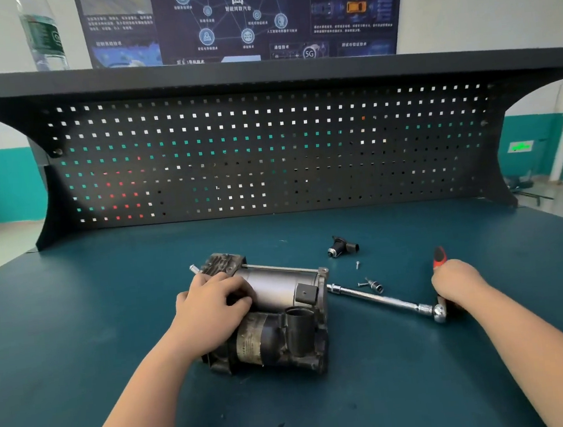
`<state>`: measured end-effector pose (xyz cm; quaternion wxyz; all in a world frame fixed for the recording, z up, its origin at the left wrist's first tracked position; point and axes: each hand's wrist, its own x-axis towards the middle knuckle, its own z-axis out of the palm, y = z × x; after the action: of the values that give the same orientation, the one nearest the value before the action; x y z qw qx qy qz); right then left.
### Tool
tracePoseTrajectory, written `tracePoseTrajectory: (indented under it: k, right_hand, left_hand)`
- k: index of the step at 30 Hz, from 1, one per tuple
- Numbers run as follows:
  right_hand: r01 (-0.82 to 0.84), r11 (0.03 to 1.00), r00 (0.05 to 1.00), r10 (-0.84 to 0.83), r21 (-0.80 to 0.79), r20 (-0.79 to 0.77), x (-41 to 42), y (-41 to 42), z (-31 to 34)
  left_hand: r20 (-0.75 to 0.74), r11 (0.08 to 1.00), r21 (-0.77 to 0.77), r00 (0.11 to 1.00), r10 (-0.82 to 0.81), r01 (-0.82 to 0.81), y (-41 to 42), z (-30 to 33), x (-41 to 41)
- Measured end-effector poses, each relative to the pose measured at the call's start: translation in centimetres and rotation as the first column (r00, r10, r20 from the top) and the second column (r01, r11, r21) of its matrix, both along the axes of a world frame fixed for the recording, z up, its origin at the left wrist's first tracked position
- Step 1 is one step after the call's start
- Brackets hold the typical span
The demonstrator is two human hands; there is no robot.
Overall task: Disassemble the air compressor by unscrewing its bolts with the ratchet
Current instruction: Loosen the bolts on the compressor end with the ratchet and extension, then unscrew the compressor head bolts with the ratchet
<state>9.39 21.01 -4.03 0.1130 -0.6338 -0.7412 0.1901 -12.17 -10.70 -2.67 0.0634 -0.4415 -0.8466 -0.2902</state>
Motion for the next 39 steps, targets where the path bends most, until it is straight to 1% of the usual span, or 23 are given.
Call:
tracePoseTrajectory:
  k: [2, 3, 4, 5, 6, 7, 8, 9, 10, 11, 12, 13, 14, 16, 19, 21, 23, 24, 26, 30, 33, 36, 39]
  right_hand:
    - [0.000, 0.999, 0.958, 0.012, -0.043, 0.285, -0.7, -0.5, 0.8]
    - [0.001, 0.999, 0.924, 0.018, -0.050, 0.381, -0.9, -1.0, 1.4]
    - [-0.001, 1.000, 0.900, 0.009, -0.019, 0.435, -1.0, -1.7, 2.1]
    - [-0.014, 0.999, 0.896, -0.010, 0.050, 0.444, -1.2, -2.9, 3.1]
    - [-0.050, 0.985, 0.926, -0.016, 0.165, 0.378, -1.6, -4.2, 4.0]
    - [-0.131, 0.944, 0.970, 0.059, 0.304, 0.236, -2.3, -5.9, 4.8]
    - [-0.244, 0.871, 0.969, 0.238, 0.427, 0.068, -3.2, -8.1, 5.4]
    - [-0.365, 0.785, 0.884, 0.461, 0.501, -0.077, -4.3, -11.3, 6.1]
    - [-0.497, 0.694, 0.744, 0.650, 0.521, -0.155, -5.3, -14.6, 6.8]
    - [-0.619, 0.604, 0.617, 0.769, 0.502, -0.165, -6.3, -17.7, 7.2]
    - [-0.711, 0.535, 0.542, 0.831, 0.456, -0.128, -7.3, -20.3, 7.4]
    - [-0.771, 0.498, 0.515, 0.854, 0.396, -0.070, -8.4, -22.2, 7.2]
    - [-0.802, 0.498, 0.525, 0.851, 0.331, -0.011, -9.4, -23.2, 7.0]
    - [-0.801, 0.564, 0.584, 0.810, 0.202, 0.052, -10.8, -23.7, 6.8]
    - [-0.757, 0.649, 0.651, 0.759, 0.073, 0.004, -11.6, -22.8, 7.2]
    - [-0.746, 0.664, 0.665, 0.747, 0.055, -0.001, -12.0, -22.7, 7.5]
    - [-0.764, 0.641, 0.646, 0.758, 0.080, 0.096, -12.5, -23.1, 7.7]
    - [-0.768, 0.632, 0.640, 0.753, 0.102, 0.153, -12.7, -23.4, 7.8]
    - [-0.764, 0.634, 0.644, 0.738, 0.118, 0.201, -13.1, -23.9, 7.6]
    - [-0.792, 0.589, 0.610, 0.767, 0.160, 0.201, -12.3, -24.5, 6.3]
    - [-0.786, 0.574, 0.615, 0.761, 0.228, 0.206, -11.8, -24.5, 5.1]
    - [-0.757, 0.616, 0.652, 0.736, 0.218, 0.182, -11.7, -23.8, 5.2]
    - [-0.775, 0.591, 0.630, 0.749, 0.223, 0.205, -11.6, -23.4, 5.8]
  left_hand:
    - [0.004, 1.000, 0.013, 1.000, -0.001, 0.001, 0.1, 0.0, 0.0]
    - [0.007, 1.000, 0.016, 1.000, 0.000, 0.000, 0.1, 0.1, 0.0]
    - [0.008, 1.000, 0.018, 1.000, 0.002, -0.002, 0.2, 0.1, 0.0]
    - [0.009, 1.000, 0.017, 1.000, 0.003, -0.003, 0.2, 0.0, 0.0]
    - [0.010, 1.000, 0.018, 1.000, 0.001, -0.001, 0.2, 0.0, 0.0]
    - [0.015, 1.000, 0.022, 1.000, -0.003, 0.002, 0.2, 0.0, -0.1]
    - [0.024, 1.000, 0.027, 1.000, -0.006, 0.006, 0.2, 0.0, -0.1]
    - [0.033, 0.999, 0.032, 0.999, -0.009, 0.008, 0.2, 0.0, -0.1]
    - [0.039, 0.999, 0.037, 0.999, -0.010, 0.009, 0.2, 0.0, -0.1]
    - [0.042, 0.999, 0.042, 0.999, -0.010, 0.008, 0.2, 0.0, -0.1]
    - [0.043, 0.999, 0.047, 0.999, -0.006, 0.004, 0.1, 0.0, -0.1]
    - [0.044, 0.999, 0.051, 0.999, -0.002, 0.000, 0.1, 0.0, -0.1]
    - [0.046, 0.998, 0.055, 0.999, -0.002, -0.001, 0.0, 0.0, 0.0]
    - [0.041, 0.998, 0.057, 0.999, -0.004, 0.002, 0.0, -0.1, 0.1]
    - [0.053, 0.997, 0.073, 0.998, -0.028, 0.024, 0.1, 0.0, -0.1]
    - [0.168, 0.988, 0.145, 0.983, -0.071, 0.047, 0.0, 0.3, -0.4]
    - [0.300, 0.958, 0.285, 0.947, -0.113, 0.024, -0.3, 0.6, -0.8]
    - [0.339, 0.938, 0.345, 0.934, -0.113, -0.012, -0.4, 0.6, -1.0]
    - [0.355, 0.922, 0.382, 0.931, -0.081, -0.065, -0.6, 0.5, -1.5]
    - [0.258, 0.959, 0.283, 0.964, -0.070, -0.006, -0.5, 0.1, -1.6]
    - [0.241, 0.978, 0.207, 0.968, -0.070, 0.020, -0.8, 0.1, -1.6]
    - [0.212, 0.988, 0.073, 0.966, -0.146, 0.134, -1.7, 0.3, -2.0]
    - [0.231, 0.977, 0.008, 0.951, -0.208, 0.212, -2.3, 0.4, -2.4]
